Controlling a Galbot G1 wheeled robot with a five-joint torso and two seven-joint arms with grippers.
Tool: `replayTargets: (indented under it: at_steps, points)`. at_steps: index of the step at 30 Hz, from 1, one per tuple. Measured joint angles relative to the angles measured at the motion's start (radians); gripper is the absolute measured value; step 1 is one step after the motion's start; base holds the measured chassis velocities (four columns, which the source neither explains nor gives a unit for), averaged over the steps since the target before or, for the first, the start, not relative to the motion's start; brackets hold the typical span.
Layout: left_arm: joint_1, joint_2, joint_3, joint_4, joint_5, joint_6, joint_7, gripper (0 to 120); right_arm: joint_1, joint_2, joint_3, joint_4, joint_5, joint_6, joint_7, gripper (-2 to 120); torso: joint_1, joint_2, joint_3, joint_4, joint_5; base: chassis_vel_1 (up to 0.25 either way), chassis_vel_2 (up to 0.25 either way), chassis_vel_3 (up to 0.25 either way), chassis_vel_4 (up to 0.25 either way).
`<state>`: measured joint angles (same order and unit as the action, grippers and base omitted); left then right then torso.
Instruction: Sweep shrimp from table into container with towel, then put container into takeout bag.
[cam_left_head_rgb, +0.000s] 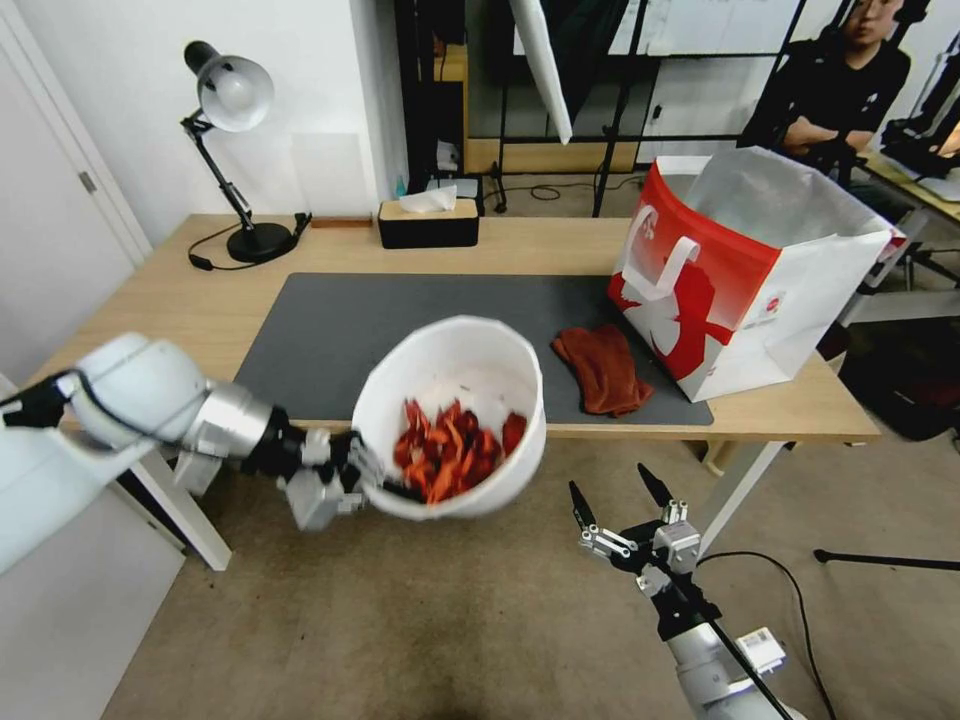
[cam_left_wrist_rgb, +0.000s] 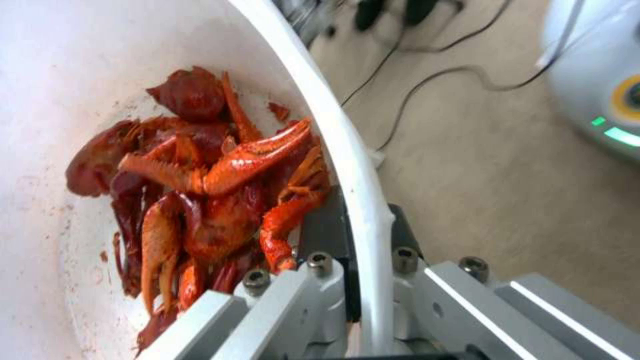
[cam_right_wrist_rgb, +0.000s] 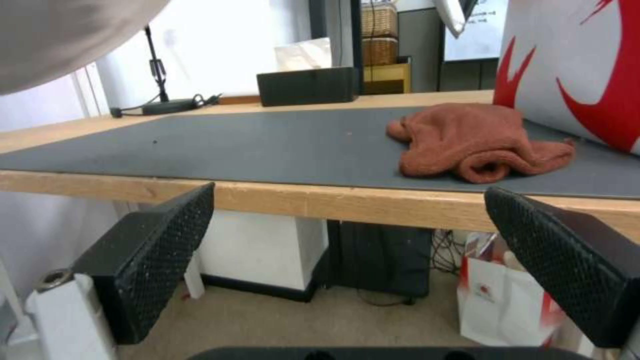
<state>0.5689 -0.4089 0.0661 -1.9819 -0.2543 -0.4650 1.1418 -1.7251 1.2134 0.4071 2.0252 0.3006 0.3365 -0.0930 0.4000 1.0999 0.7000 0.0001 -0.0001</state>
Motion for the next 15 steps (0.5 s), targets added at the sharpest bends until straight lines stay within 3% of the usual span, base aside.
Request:
replayTargets:
  at_steps: [4, 5, 8, 9, 12, 14, 15]
  points:
    - [-0.121, -0.063, 0.048, 0.134, -0.01, 0.008, -0.004, 0, 0.02, -0.002, -0.015, -0.009, -0.003, -0.009, -0.003, 100, 0.0, 0.0, 0.0, 0.0001, 0.0001, 0.0, 0.0, 0.0, 0.0]
    - [-0.121, -0.063, 0.048, 0.134, -0.01, 0.008, -0.004, 0, 0.02, -0.002, -0.015, -0.009, -0.003, -0.009, -0.003, 100, 0.0, 0.0, 0.0, 0.0001, 0.0001, 0.0, 0.0, 0.0, 0.0]
    - [-0.253, -0.173, 0.086, 0.291, 0.001, 0.01, -0.008, 0, 0.021, 0.004, -0.018, -0.014, -0.01, -0.011, -0.007, 100, 0.0, 0.0, 0.0, -0.0002, 0.0003, 0.0, 0.0, 0.0, 0.0]
    - [-0.253, -0.173, 0.086, 0.291, 0.001, 0.01, -0.008, 0, 0.021, 0.004, -0.018, -0.014, -0.01, -0.011, -0.007, 100, 0.0, 0.0, 0.0, -0.0002, 0.0003, 0.0, 0.0, 0.0, 0.0]
    - [-0.372, -0.297, 0.15, 0.425, 0.023, 0.009, -0.01, 0, 0.021, 0.011, -0.017, -0.02, -0.018, -0.011, -0.008, 100, 0.0, 0.0, 0.0, -0.0003, 0.0003, 0.0, 0.0, 0.0, 0.0]
    - [-0.385, -0.309, 0.161, 0.439, 0.026, 0.008, -0.011, 0, 0.021, 0.011, -0.017, -0.021, -0.018, -0.011, -0.008, 100, 0.0, 0.0, 0.0, -0.0002, 0.0002, 0.0, 0.0, 0.0, 0.0]
    - [-0.417, -0.339, 0.191, 0.477, 0.036, 0.004, -0.012, 0, 0.022, 0.013, -0.017, -0.023, -0.02, -0.01, -0.008, 100, 0.0, 0.0, 0.0, -0.0002, 0.0003, 0.0, 0.0, 0.0, 0.0]
